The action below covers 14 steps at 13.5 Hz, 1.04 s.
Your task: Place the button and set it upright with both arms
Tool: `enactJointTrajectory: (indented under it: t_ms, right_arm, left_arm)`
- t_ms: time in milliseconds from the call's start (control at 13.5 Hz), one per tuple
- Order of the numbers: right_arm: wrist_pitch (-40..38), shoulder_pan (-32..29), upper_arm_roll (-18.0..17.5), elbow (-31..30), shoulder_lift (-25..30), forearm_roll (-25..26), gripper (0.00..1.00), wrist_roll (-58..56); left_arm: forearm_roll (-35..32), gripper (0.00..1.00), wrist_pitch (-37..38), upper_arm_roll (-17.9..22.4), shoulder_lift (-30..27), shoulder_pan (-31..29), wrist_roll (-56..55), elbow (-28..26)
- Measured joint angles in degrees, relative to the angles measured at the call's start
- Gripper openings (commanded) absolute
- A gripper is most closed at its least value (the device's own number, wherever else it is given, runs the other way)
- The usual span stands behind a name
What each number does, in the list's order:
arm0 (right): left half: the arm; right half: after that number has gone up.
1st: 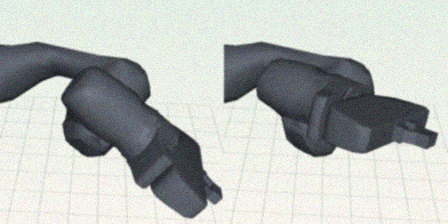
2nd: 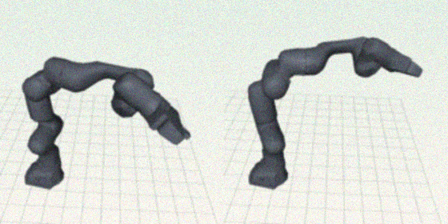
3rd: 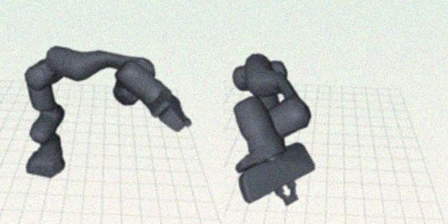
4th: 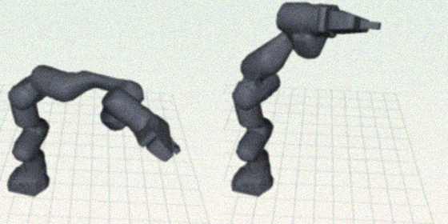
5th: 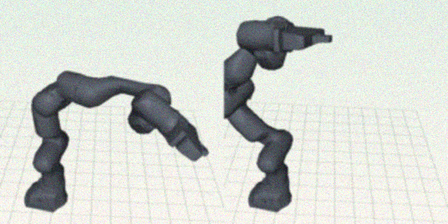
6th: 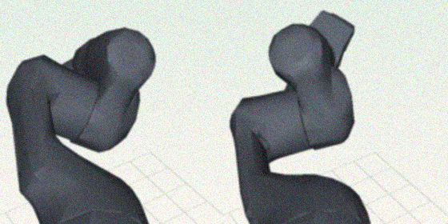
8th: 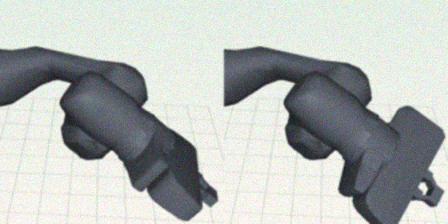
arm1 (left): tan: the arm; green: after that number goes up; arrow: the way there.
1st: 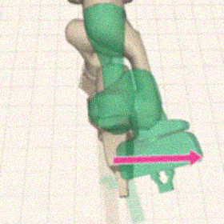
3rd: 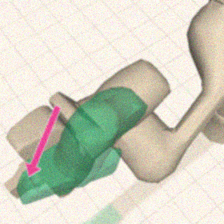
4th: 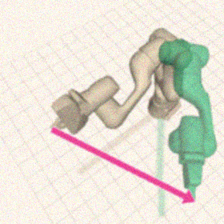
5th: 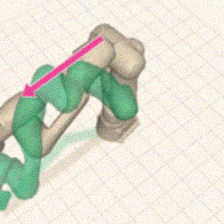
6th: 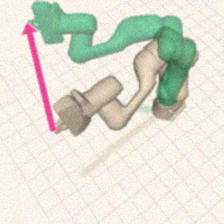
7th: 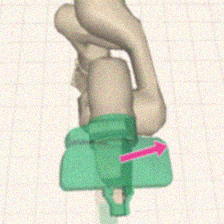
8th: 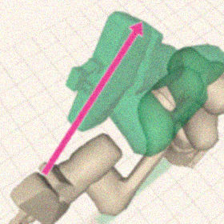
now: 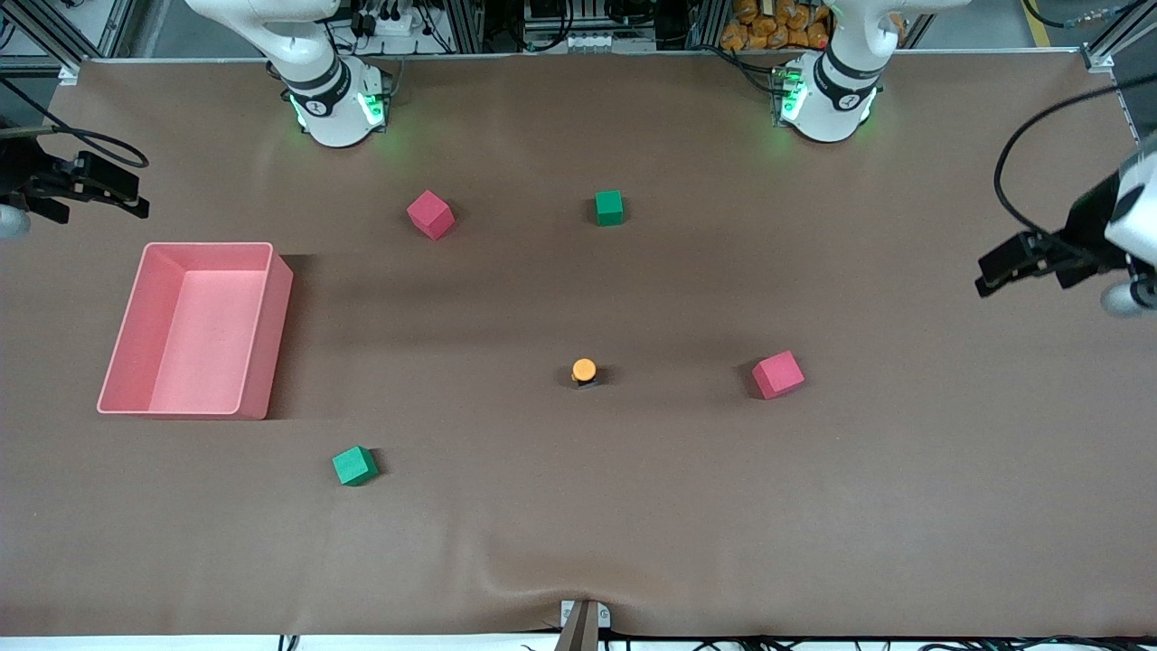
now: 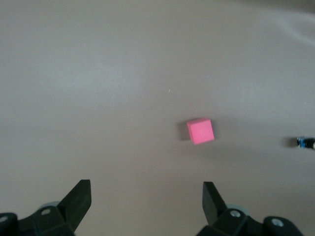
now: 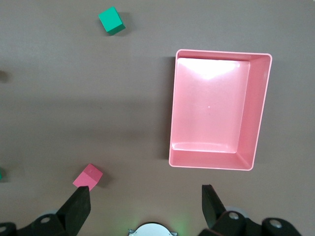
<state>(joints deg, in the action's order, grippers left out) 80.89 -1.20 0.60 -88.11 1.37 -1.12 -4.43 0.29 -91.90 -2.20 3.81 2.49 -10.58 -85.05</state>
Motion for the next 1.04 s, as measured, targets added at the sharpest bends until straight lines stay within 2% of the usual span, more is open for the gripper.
enactJointTrajectory:
  t_ms: [148, 370, 1036]
  right_arm:
    - [0.1, 0.0, 0.0, 0.1, 0.0, 0.6, 1.0, 0.0]
    - [0.2, 0.0, 0.0, 0.5, 0.0, 1.0, 1.0, 0.0]
    - [0.2, -0.9, 0.1, 0.6, 0.0, 1.1, 1.0, 0.0]
  left_arm:
    - [0.1, 1.0, 0.0, 0.0, -2.8, -0.4, 1.2, -2.7]
    - [0.7, 1.0, 0.1, 0.7, -4.9, -1.7, 4.2, -4.1]
    - [-0.2, 1.0, 0.3, 2.2, -5.2, -3.0, 9.8, -4.4]
